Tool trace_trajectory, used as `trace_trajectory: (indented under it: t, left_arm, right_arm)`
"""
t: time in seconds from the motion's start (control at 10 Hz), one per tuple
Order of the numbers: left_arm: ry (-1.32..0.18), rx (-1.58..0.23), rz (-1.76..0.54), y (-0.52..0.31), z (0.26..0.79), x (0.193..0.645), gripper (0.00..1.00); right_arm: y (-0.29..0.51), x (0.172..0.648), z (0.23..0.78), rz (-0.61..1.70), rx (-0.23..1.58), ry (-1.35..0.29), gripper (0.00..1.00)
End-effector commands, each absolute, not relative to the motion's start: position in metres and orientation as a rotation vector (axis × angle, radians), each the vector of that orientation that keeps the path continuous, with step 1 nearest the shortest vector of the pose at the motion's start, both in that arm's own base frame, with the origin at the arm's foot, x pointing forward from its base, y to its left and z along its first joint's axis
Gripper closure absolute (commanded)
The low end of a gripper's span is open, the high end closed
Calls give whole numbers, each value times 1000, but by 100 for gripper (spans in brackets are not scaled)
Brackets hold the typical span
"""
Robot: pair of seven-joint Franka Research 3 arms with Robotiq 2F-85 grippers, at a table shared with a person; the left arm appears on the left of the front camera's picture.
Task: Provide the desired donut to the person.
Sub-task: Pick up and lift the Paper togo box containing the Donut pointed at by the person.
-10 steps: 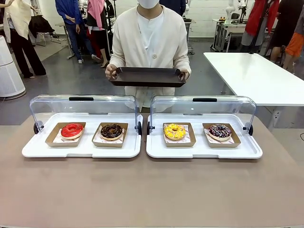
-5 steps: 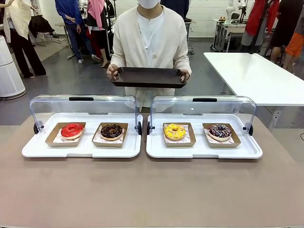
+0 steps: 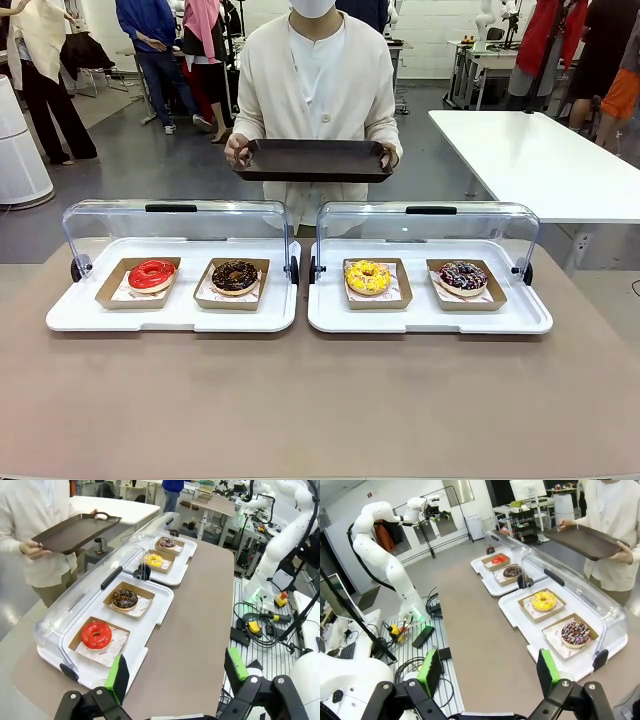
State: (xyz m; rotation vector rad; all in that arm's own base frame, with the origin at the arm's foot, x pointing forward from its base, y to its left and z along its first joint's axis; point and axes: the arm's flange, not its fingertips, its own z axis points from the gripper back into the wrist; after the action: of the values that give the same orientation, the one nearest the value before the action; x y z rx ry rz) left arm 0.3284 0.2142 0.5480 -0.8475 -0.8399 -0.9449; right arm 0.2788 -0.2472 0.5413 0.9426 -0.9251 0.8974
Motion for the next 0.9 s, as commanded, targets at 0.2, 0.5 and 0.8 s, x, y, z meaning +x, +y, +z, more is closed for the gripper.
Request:
trace_trajectory:
  t: [0.2, 0.5, 0.8]
  left_arm:
    - [-849, -855, -936, 218, 547, 327, 0]
    - [-849, -855, -936, 218, 547, 327, 0]
    - [-849, -855, -936, 218, 547, 327, 0]
  right_arm:
    - [-248, 280, 541, 905, 951, -937, 0]
    - [-248, 280, 541, 905, 951, -937, 0]
    - [-248, 280, 541, 905, 951, -937, 0]
